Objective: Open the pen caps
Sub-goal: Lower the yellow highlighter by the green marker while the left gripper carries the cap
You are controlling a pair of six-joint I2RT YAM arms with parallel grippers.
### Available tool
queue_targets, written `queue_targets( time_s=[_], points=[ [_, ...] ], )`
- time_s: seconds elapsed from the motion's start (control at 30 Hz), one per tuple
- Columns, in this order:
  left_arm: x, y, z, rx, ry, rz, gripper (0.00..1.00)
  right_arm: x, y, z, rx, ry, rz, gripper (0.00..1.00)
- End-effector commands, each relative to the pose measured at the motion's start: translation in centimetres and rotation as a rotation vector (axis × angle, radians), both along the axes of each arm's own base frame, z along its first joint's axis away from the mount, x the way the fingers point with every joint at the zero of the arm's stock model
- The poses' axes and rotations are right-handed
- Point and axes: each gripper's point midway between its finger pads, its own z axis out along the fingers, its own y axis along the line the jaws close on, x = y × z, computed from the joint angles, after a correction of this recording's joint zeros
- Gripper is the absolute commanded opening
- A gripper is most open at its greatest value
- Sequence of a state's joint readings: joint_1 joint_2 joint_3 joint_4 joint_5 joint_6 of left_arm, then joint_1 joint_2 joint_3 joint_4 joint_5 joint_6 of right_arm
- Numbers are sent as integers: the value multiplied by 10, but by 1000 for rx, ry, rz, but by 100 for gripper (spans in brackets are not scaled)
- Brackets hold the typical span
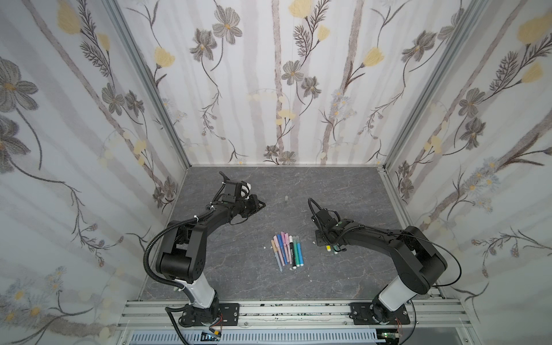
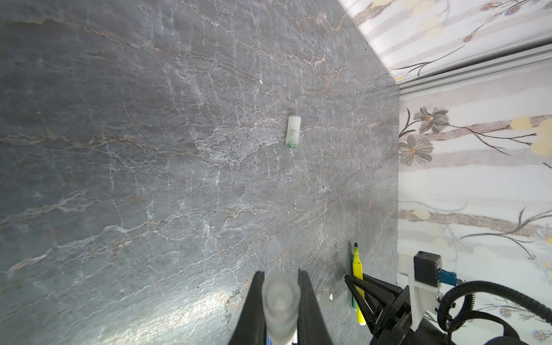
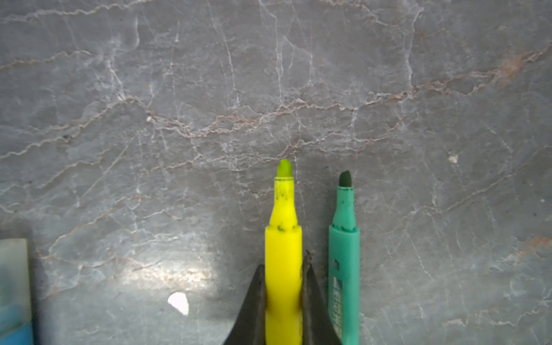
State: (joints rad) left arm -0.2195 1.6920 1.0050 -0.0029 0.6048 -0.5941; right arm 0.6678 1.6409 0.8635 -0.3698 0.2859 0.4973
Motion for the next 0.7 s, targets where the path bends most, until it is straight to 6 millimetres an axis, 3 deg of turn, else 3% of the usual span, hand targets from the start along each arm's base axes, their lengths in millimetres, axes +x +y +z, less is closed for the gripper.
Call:
queue_targets(
  time_s=[0.0,0.67],
  points=[
    [-2,-1,2,-7,-19,-14,0,-1,-6,0,-32,0,-23,11],
    [2,-3,5,-26,-14,-10,0,-3,-9,-4,-58,0,-15,21]
  ],
)
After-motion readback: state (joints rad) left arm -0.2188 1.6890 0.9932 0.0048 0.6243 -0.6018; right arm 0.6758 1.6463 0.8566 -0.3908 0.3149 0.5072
